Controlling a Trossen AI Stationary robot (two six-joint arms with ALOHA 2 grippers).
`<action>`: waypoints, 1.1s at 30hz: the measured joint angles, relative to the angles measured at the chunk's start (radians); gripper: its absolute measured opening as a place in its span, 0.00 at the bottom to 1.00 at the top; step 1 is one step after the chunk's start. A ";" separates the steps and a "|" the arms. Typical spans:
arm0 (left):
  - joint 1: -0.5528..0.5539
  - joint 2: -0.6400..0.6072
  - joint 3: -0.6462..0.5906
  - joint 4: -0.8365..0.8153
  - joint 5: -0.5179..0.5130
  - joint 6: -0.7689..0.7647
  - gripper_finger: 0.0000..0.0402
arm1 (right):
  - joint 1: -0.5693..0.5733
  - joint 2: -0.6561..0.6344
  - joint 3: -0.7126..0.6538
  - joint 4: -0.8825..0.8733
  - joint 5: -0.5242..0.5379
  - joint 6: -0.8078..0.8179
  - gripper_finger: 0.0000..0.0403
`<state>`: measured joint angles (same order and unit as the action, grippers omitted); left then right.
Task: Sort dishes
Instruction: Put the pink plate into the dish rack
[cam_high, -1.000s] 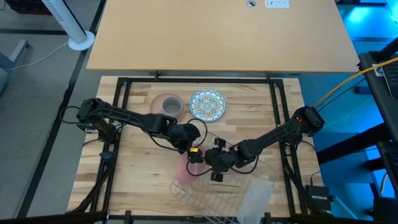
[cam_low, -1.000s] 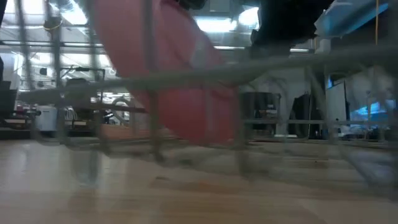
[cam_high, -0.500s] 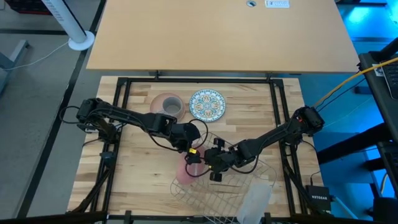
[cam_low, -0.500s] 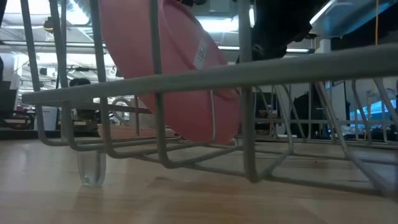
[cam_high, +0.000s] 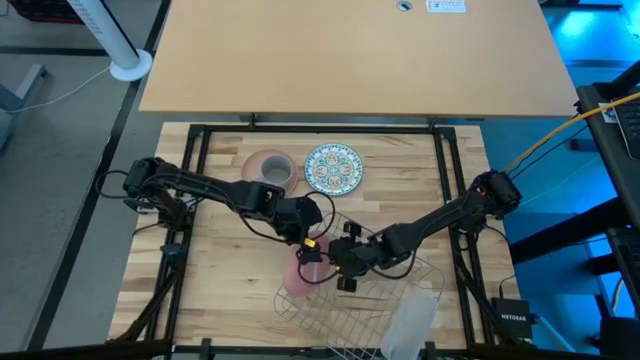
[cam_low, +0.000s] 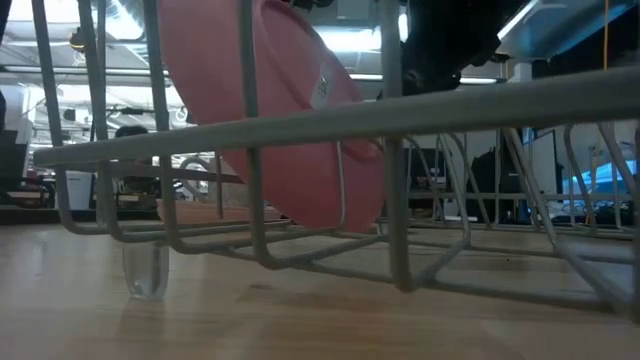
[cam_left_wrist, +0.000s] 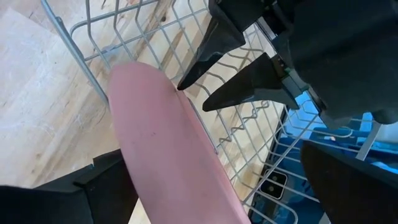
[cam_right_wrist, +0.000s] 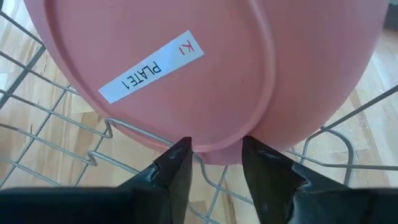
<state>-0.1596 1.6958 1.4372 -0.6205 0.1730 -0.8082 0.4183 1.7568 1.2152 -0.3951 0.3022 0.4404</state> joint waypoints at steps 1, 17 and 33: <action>0.000 0.000 0.000 0.000 0.000 0.000 0.99 | 0.000 -0.007 0.000 -0.022 -0.010 0.013 0.35; 0.002 0.000 0.000 -0.013 -0.004 0.032 0.99 | 0.020 -0.097 0.000 -0.678 0.025 0.394 0.35; 0.009 -0.016 0.000 -0.030 0.023 0.040 0.99 | -0.035 -0.096 0.001 -0.710 0.184 0.263 0.35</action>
<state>-0.1505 1.6798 1.4376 -0.6505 0.1956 -0.7681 0.3832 1.6604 1.2160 -1.1049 0.4862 0.7030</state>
